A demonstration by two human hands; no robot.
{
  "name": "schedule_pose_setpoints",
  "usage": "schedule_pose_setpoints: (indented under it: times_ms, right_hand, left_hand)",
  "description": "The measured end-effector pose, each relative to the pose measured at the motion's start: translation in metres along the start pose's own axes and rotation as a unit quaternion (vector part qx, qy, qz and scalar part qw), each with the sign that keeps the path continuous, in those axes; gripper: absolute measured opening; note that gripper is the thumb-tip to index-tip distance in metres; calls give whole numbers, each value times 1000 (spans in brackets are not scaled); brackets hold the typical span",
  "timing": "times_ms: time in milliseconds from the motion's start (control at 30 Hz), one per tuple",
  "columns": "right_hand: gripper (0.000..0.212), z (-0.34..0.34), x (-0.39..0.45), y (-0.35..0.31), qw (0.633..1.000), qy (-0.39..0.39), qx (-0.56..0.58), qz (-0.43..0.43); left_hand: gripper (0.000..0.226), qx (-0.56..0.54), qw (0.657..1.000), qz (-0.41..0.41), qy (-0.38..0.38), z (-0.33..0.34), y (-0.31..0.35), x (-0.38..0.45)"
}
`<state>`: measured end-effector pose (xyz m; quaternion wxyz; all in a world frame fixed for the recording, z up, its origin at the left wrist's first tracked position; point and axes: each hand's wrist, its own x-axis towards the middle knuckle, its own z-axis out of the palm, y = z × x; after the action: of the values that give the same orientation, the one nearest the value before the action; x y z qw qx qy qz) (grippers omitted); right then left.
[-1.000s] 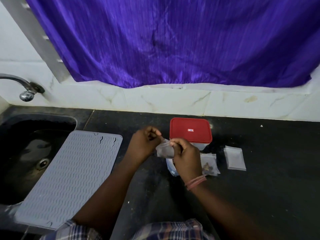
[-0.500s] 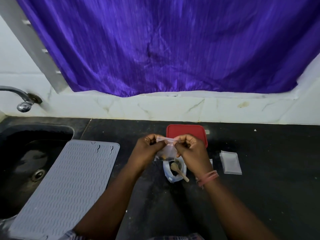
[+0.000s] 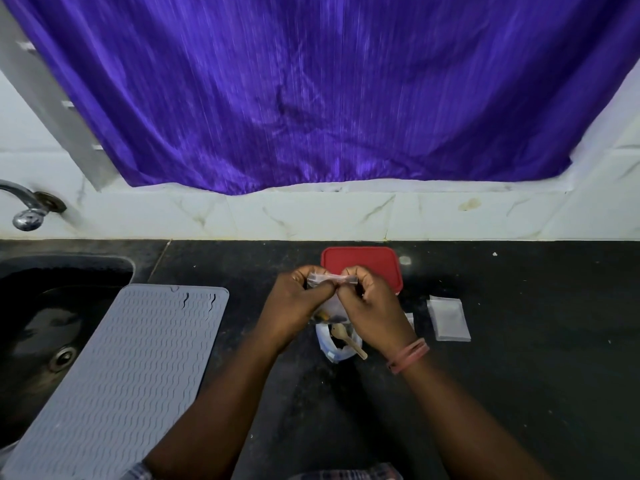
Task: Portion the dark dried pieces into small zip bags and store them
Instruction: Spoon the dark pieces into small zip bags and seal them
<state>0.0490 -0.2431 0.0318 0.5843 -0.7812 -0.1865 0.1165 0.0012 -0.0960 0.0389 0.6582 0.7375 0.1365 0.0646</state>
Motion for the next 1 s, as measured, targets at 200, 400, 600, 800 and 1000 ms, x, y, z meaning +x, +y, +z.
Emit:
schedule_pose_setpoints:
  times_ms: [200,400,600,800,1000]
  right_hand:
    - [10,0,0,-4,995,38,89,3]
    - [12,-1,3,-1,994,48,99,17]
    - [12,-1,10,4,993,77,78,43]
    - [10,-4,13,7,990,79,106,39]
    - [5,2,13,4,991,45,126,31]
  left_hand:
    - [10,-6,1000,-4,18,-4,9,-2]
    - [14,-4,1000,-8,24,-5,9,-1]
    - [9,-34,999,-18,18,-5,7,2]
    - [7,-125,990,-49,30,-11,0,3]
    - [11,-85,996,-18,22,-7,3,3]
